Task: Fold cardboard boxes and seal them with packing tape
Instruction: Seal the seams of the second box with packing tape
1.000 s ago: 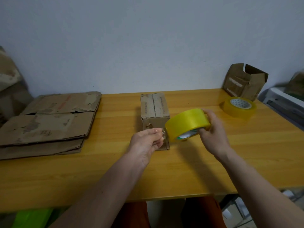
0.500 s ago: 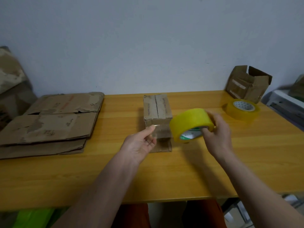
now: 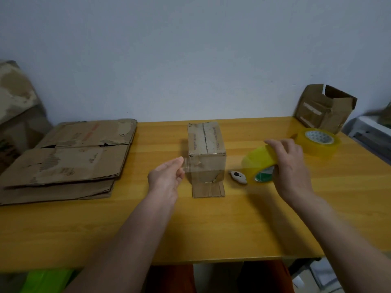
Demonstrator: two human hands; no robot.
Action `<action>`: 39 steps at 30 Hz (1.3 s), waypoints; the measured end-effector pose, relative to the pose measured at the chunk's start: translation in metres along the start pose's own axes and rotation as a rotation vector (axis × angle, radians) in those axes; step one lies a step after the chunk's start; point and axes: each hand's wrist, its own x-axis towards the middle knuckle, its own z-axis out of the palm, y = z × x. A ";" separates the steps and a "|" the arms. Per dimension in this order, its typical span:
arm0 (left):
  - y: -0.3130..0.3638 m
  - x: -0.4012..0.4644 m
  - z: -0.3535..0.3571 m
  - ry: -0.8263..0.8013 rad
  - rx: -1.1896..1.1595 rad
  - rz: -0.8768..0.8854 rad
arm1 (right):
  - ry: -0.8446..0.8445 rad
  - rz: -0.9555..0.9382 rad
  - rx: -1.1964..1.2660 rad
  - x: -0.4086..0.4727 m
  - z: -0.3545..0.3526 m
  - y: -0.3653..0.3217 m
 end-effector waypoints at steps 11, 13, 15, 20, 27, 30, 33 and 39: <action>0.010 0.025 0.026 0.080 0.034 0.091 | -0.029 0.026 -0.077 0.032 0.008 0.001; 0.003 0.032 0.025 0.087 0.066 0.072 | -0.076 0.023 -0.113 0.035 0.014 0.001; -0.006 0.038 0.023 0.078 0.089 0.043 | -0.142 -0.006 -0.197 0.035 0.021 0.003; -0.015 0.041 0.026 0.026 -0.043 -0.047 | -0.253 -0.049 -0.319 0.033 0.026 0.005; -0.029 0.046 0.037 0.064 0.359 0.059 | -0.291 -0.053 -0.318 0.033 0.021 -0.002; -0.032 0.042 0.033 0.196 0.552 0.211 | -0.311 -0.044 -0.304 0.031 0.019 -0.002; -0.029 0.023 0.033 0.193 0.677 0.813 | -0.323 -0.025 -0.297 0.032 0.018 -0.002; -0.032 0.017 0.053 -0.343 1.530 1.252 | -0.335 -0.032 -0.298 0.036 0.014 0.000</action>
